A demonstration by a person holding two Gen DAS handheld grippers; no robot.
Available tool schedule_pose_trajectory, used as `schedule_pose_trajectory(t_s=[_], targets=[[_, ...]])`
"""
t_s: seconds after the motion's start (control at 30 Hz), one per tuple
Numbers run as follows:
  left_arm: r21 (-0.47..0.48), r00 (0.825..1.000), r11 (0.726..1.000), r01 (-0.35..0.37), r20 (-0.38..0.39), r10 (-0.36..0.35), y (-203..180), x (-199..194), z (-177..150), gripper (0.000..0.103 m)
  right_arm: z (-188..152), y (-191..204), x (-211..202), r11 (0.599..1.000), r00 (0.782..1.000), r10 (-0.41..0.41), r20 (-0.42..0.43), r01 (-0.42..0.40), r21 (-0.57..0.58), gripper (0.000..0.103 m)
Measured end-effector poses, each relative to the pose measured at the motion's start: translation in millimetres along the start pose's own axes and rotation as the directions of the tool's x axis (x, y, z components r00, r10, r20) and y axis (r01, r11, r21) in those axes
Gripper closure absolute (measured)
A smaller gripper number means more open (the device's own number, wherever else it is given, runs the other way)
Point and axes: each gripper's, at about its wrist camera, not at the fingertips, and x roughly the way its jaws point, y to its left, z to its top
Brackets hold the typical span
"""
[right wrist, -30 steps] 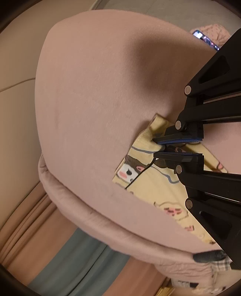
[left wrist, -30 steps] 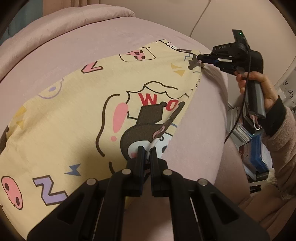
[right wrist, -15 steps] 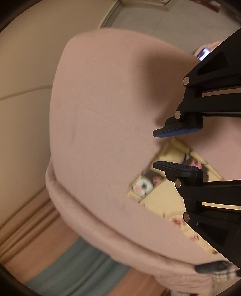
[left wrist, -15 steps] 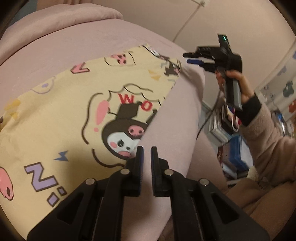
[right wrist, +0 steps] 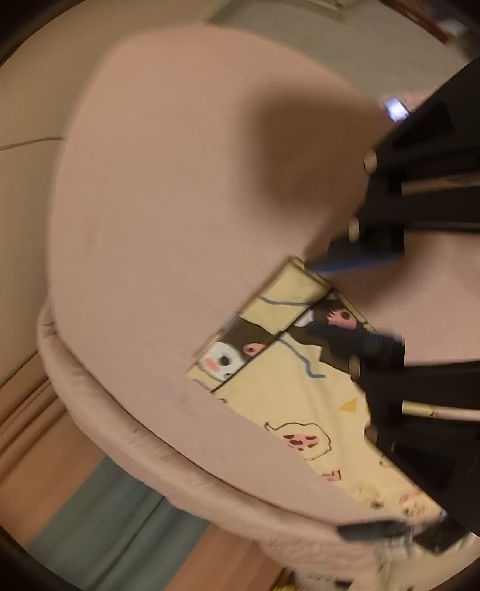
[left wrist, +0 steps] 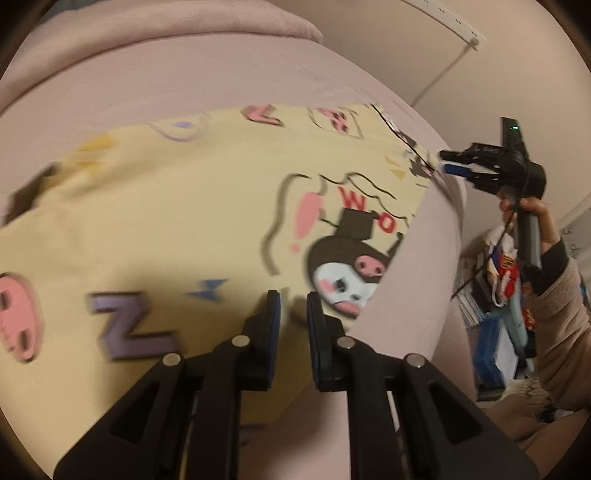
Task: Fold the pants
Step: 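Open both tools and release the folded yellow pants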
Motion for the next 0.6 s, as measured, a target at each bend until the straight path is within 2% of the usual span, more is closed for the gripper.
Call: schedule_pose_trajectory(t_s=[0.07, 0.1, 0.13, 0.17, 0.2, 0.23, 0.27, 0.3, 0.33, 0.4, 0.43, 0.5, 0.57, 0.6], targets=[[-0.047, 0.997, 0.998, -0.045, 0.056, 0.048, 15.5, -20.0, -4.9, 0.076, 5.0, 14.3, -7.3, 0.999, 0.999, 0.008, 0.049, -0.006, -0.045, 0.064], [-0.081, 0.993, 0.994, -0.073, 0.081, 0.08, 25.0, -26.9, -7.1, 0.067, 7.6, 22.1, -5.8, 0.997, 0.998, 0.003, 0.065, 0.002, -0.071, 0.064], [-0.108, 0.99, 0.99, -0.09, 0.096, 0.101, 32.3, -32.1, -11.0, 0.058, 9.1, 27.7, -3.6, 0.995, 0.997, 0.004, 0.072, 0.003, -0.095, 0.058], [-0.163, 0.981, 0.977, -0.136, 0.114, 0.156, 48.4, -40.9, -19.1, 0.056, 8.3, 34.0, 3.9, 0.991, 0.997, -0.002, 0.078, 0.012, -0.131, 0.05], [-0.184, 0.976, 0.969, -0.167, 0.11, 0.189, 56.8, -45.8, -25.4, 0.055, 5.2, 37.5, 16.8, 0.986, 0.997, -0.043, 0.062, 0.052, -0.161, 0.049], [-0.223, 0.967, 0.95, -0.221, 0.075, 0.242, 70.8, -46.7, -34.8, 0.057, -0.5, 37.2, 35.8, 0.978, 0.994, -0.114, 0.003, 0.113, -0.176, 0.049], [-0.251, 0.968, 0.941, -0.225, 0.055, 0.246, 79.9, -47.3, -42.6, 0.061, -3.9, 35.9, 46.5, 0.975, 0.99, -0.138, -0.029, 0.131, -0.182, 0.049], [-0.277, 0.975, 0.945, -0.175, 0.088, 0.206, 86.3, -56.1, -53.1, 0.061, -10.6, 39.3, 50.3, 0.967, 0.988, -0.151, -0.012, 0.145, -0.209, 0.049], [-0.287, 0.977, 0.944, -0.161, 0.088, 0.193, 87.0, -62.5, -58.4, 0.061, -14.9, 48.3, 47.7, 0.949, 0.981, -0.195, 0.013, 0.192, -0.251, 0.049], [-0.27, 0.976, 0.946, -0.178, 0.075, 0.205, 84.1, -72.7, -67.4, 0.061, -19.3, 64.2, 43.0, 0.922, 0.964, -0.266, 0.013, 0.258, -0.289, 0.049], [-0.252, 0.974, 0.949, -0.189, 0.075, 0.214, 81.4, -80.3, -74.8, 0.061, -21.5, 73.7, 37.6, 0.92, 0.969, -0.246, 0.028, 0.243, -0.308, 0.049], [-0.257, 0.967, 0.944, -0.207, 0.093, 0.237, 84.7, -97.4, -88.5, 0.06, -29.7, 100.4, 27.3, 0.922, 0.988, -0.147, 0.048, 0.155, -0.356, 0.049], [-0.299, 0.953, 0.924, -0.237, 0.114, 0.281, 92.0, -108.5, -96.3, 0.057, -43.1, 130.8, 29.1, 0.907, 0.998, -0.047, 0.033, 0.057, -0.417, 0.049], [-0.335, 0.945, 0.908, -0.252, 0.117, 0.306, 96.1, -110.3, -98.5, 0.053, -48.4, 140.0, 32.6, 0.9, 1.0, -0.022, 0.021, 0.029, -0.434, 0.049]])
